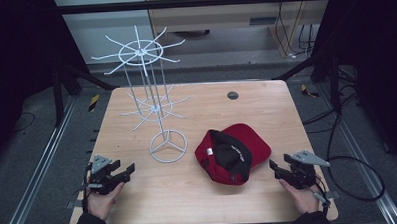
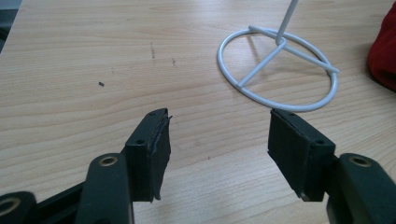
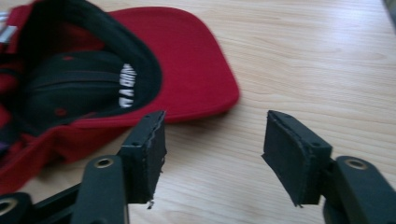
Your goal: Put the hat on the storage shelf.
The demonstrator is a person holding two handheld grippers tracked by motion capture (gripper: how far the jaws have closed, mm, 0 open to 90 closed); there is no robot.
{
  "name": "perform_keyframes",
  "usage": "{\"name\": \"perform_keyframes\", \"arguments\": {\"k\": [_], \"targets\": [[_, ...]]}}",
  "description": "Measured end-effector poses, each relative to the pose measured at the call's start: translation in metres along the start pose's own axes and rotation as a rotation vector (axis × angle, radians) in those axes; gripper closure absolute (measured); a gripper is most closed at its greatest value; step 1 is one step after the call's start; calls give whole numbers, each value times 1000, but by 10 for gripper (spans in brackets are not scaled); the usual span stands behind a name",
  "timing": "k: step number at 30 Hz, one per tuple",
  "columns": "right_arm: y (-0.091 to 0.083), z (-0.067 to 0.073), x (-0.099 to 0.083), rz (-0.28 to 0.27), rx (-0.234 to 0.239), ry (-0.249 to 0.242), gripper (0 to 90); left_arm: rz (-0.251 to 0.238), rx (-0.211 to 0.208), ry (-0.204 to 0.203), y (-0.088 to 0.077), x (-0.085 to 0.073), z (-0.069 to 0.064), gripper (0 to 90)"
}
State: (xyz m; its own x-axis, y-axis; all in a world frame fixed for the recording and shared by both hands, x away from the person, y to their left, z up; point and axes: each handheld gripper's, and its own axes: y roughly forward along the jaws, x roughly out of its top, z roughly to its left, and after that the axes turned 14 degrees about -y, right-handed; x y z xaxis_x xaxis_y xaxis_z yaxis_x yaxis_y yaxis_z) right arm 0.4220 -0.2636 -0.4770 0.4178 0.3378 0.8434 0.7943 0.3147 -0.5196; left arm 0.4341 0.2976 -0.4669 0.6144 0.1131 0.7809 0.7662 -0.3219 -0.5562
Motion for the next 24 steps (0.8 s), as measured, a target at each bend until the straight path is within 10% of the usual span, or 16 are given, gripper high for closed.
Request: {"name": "perform_keyframes", "arguments": {"k": [24], "targets": [[-5, 26, 29, -37, 106, -62, 593, 33, -91, 26, -1, 8, -52, 404]]}}
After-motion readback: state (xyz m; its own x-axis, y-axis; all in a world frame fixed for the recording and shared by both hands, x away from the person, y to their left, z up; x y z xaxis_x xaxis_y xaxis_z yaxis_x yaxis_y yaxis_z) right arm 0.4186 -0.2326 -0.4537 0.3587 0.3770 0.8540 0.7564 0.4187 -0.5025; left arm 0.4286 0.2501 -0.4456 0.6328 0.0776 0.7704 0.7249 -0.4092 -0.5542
